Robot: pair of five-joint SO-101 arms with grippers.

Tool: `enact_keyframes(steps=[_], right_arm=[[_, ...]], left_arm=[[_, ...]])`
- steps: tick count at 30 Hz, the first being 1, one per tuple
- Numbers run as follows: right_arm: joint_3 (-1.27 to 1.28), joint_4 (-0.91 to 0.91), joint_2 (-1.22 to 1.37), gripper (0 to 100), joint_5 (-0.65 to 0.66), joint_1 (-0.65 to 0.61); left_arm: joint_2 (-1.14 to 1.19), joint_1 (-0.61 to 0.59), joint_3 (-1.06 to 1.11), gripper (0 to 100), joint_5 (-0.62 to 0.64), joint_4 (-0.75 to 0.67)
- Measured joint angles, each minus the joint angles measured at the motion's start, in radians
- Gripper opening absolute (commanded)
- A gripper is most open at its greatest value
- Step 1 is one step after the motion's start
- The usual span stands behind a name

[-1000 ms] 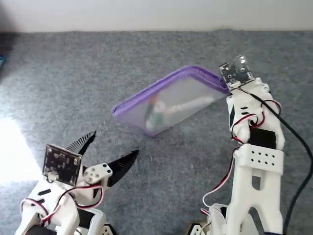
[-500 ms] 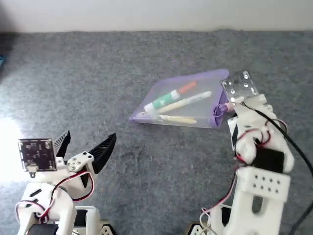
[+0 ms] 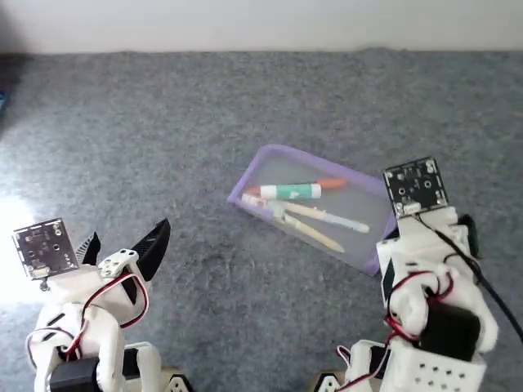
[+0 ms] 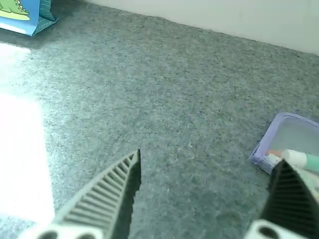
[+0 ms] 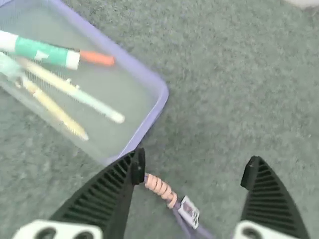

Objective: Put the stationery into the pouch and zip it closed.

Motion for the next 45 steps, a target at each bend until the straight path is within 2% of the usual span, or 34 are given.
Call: enact_keyframes(steps=[5, 10, 13, 16, 17, 20, 25, 30, 34, 37, 40, 45], right_arm=[[0.000, 0.103, -0.081, 32.2, -0.080, 0.000], [0.031, 0.109, -0.140, 29.8, -0.180, -0.002], [0.084, 0.109, -0.199, 17.7, -0.249, -0.003], [0.144, 0.109, -0.276, 1.6, -0.288, -0.003], [0.169, 0.109, -0.301, 0.2, -0.293, -0.003], [0.256, 0.092, -0.384, 5.8, -0.301, -0.003], [0.420, 0.035, -0.540, 6.1, -0.304, -0.005], [0.532, -0.040, -0.605, 5.8, -0.304, -0.005], [0.641, -0.104, -0.601, 5.8, -0.319, -0.005], [0.733, -0.150, -0.600, 5.8, -0.384, -0.005], [0.822, -0.160, -0.605, 5.8, -0.454, -0.005], [0.918, -0.160, -0.605, 5.8, -0.474, -0.005]], left_arm=[[0.000, -0.002, 0.000, 39, 0.000, 0.000], [0.000, -0.002, 0.063, 38, 0.000, 0.000], [0.002, -0.002, 0.077, 33, 0.000, 0.021], [0.002, -0.002, 0.077, 20, 0.000, 0.032], [0.002, -0.002, 0.077, 14, 0.000, 0.032], [0.002, 0.009, 0.086, 1, -0.018, 0.032], [0.002, 0.091, 0.118, 1, -0.084, -0.011], [0.002, 0.164, 0.253, 1, -0.104, -0.158], [0.005, 0.181, 0.387, 1, -0.133, -0.304], [0.006, 0.184, 0.480, 1, -0.137, -0.377], [0.008, 0.192, 0.562, 1, -0.141, -0.420], [0.009, 0.192, 0.618, 1, -0.141, -0.453]])
